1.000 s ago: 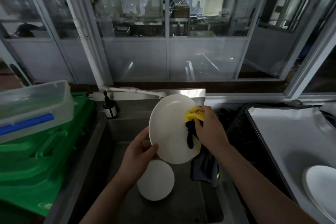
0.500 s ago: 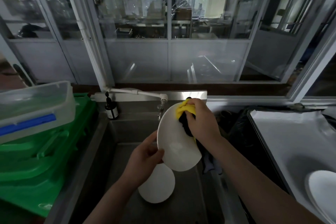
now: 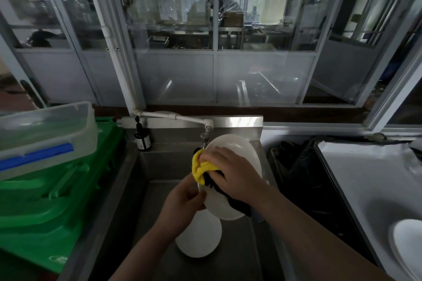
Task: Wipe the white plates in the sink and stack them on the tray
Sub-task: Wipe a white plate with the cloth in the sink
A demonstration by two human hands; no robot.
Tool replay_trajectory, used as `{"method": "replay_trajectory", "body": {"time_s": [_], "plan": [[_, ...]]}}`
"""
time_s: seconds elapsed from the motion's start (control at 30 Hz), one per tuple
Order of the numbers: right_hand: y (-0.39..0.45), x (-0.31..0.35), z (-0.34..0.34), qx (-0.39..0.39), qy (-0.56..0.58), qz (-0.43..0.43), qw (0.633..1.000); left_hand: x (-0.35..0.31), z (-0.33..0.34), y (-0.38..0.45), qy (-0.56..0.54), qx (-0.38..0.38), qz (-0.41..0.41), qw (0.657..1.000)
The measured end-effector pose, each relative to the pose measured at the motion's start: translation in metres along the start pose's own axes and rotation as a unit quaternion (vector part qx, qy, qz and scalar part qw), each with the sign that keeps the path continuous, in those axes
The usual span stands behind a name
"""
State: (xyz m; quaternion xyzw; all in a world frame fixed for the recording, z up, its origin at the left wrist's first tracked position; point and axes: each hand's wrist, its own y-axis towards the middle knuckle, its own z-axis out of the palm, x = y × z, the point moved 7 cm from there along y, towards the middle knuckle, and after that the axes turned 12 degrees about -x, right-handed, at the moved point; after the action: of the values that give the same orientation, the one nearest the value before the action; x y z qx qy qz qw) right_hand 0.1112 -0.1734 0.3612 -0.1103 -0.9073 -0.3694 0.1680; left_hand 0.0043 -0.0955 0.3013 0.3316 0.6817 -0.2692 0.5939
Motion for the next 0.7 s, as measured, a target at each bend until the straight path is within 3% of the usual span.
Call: {"method": "replay_trajectory", "body": {"time_s": [0.4, 0.7], "plan": [[0.006, -0.055, -0.031, -0.155, -0.014, 0.154, 0.976, -0.001, -0.002, -0.009, -0.047, -0.013, -0.002, 0.999], [-0.01, -0.098, -0.038, -0.149, -0.059, 0.259, 0.953, -0.005, -0.006, -0.008, -0.033, -0.05, 0.012, 0.998]]}}
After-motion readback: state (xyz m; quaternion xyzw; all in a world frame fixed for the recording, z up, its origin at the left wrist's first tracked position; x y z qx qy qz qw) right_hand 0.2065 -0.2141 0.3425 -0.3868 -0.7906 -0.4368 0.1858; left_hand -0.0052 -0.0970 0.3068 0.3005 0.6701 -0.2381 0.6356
